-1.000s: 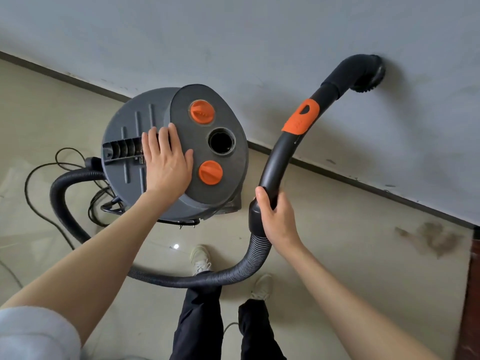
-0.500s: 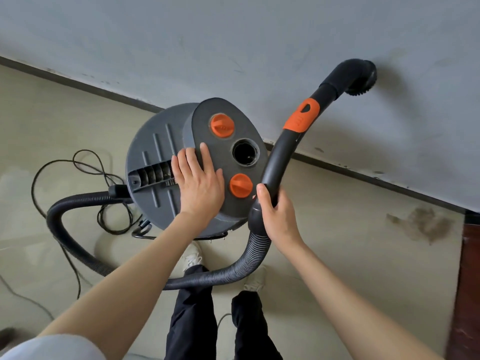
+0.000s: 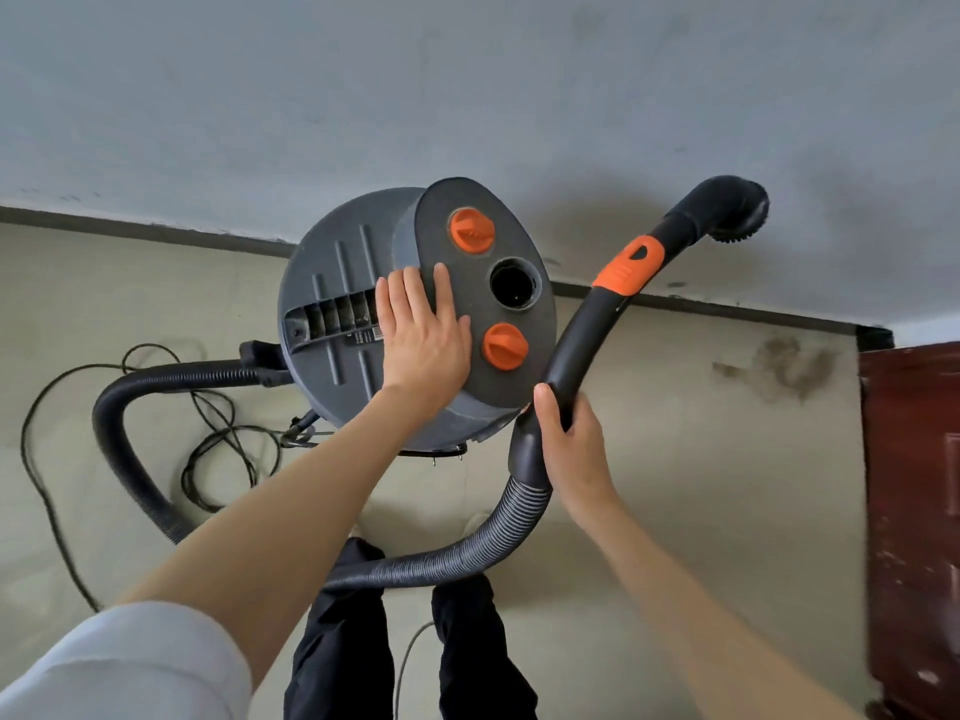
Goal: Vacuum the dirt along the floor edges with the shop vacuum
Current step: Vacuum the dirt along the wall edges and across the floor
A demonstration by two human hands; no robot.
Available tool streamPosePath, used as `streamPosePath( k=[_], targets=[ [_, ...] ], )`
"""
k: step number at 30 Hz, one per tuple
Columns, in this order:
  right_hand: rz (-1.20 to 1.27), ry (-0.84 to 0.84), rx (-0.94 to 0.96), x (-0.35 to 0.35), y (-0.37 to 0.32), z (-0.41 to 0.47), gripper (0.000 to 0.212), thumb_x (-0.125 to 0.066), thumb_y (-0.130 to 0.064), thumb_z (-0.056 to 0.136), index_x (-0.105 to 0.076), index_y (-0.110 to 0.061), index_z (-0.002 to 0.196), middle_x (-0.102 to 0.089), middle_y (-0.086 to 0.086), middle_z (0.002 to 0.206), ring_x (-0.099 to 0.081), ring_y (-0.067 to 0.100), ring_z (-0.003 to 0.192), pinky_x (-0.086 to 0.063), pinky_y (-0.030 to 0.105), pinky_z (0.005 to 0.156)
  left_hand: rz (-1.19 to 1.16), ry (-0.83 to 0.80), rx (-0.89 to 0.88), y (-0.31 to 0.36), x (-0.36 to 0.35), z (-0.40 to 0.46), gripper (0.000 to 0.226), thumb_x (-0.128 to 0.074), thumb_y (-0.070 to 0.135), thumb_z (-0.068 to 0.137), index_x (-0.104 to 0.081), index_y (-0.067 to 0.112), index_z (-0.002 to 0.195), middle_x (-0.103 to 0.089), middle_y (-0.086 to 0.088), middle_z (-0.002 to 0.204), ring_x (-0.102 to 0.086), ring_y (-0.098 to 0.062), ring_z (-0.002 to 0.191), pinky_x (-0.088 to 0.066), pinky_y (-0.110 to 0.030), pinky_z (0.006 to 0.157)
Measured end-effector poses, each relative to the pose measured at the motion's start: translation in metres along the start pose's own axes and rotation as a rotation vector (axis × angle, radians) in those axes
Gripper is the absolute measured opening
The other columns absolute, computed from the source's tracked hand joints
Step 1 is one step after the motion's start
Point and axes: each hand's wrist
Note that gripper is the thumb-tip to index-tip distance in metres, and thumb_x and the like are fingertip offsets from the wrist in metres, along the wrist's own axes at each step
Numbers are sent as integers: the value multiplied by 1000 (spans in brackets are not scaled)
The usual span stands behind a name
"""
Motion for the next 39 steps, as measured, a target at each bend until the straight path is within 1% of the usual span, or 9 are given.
streamPosePath(
  k=[5, 12, 14, 17, 22, 27, 32, 35, 39],
  targets=[
    [46, 46, -29, 53, 25, 9, 18, -52, -32, 97, -52, -14, 101, -57, -6, 85, -56, 5, 79, -43, 13, 64, 6, -27, -94, 49, -7, 8, 55, -35, 31, 91, -52, -5, 128, -52, -34, 117, -51, -50, 110, -34, -58, 102],
    [44, 78, -47, 117, 51, 15, 21, -52, -34, 96, -52, -13, 96, -56, -7, 79, -54, 4, 74, -41, 18, 65, 59, -135, -236, 114, -8, 27, 60, -31, 36, 91, -49, -7, 130, -50, -36, 120, -48, -52, 113, -31, -59, 104],
    [8, 87, -39, 136, 53, 10, 22, -52, -36, 96, -51, -14, 92, -55, -6, 76, -53, 5, 71, -40, 18, 63, 81, -129, -309, 125, -5, 31, 64, -25, 39, 94, -39, -5, 138, -42, -35, 131, -38, -50, 124, -24, -56, 110],
    [-46, 88, -23, 164, 51, -4, 22, -53, -37, 96, -51, -15, 91, -54, -6, 75, -54, 11, 74, -41, 19, 62, 135, -213, -416, 129, 7, 38, 62, -28, 40, 99, -16, 6, 149, -16, -21, 151, -10, -37, 142, -8, -47, 117],
    [-129, 112, 42, 204, 30, -37, 21, -54, -39, 94, -53, -18, 95, -55, -8, 77, -57, 17, 82, -44, 28, 72, 169, -397, -438, 147, 46, 23, 60, -23, 40, 101, -6, 11, 151, 2, -11, 158, 3, -26, 146, -4, -45, 118],
    [-127, 124, 102, 241, -14, -73, 22, -51, -43, 95, -50, -22, 101, -55, -10, 82, -57, 13, 84, -48, 25, 74, 29, -198, -527, 177, 124, -17, 60, -32, 37, 100, -13, 10, 151, -5, -13, 158, 1, -29, 146, -5, -46, 117],
    [-116, 179, 169, 283, -52, -113, 30, -49, -49, 94, -49, -21, 106, -60, 0, 92, -61, 19, 90, -53, 35, 81, -69, -37, -654, 222, 218, -52, 57, -38, 30, 100, -19, 8, 149, -12, -15, 157, -3, -32, 146, -5, -49, 116],
    [-84, 202, 247, 322, -70, -135, 27, -51, -45, 95, -49, -21, 107, -62, 3, 95, -61, 17, 86, -52, 31, 76, -154, -30, -634, 256, 260, -72, 57, -35, 31, 101, -14, 13, 150, -7, -10, 158, 3, -27, 146, -1, -45, 117],
    [-53, 189, 332, 380, -84, -156, 26, -51, -43, 95, -52, -20, 108, -63, 2, 94, -62, 18, 88, -53, 34, 79, -234, -13, -641, 305, 297, -93, 59, -34, 32, 101, -9, 15, 151, -5, -8, 159, 6, -25, 146, -1, -43, 118]
  ],
)
Point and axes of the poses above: each hand's wrist, its own z-axis towards the middle knuckle, its own x-axis out of the back of the hand, y = z × x
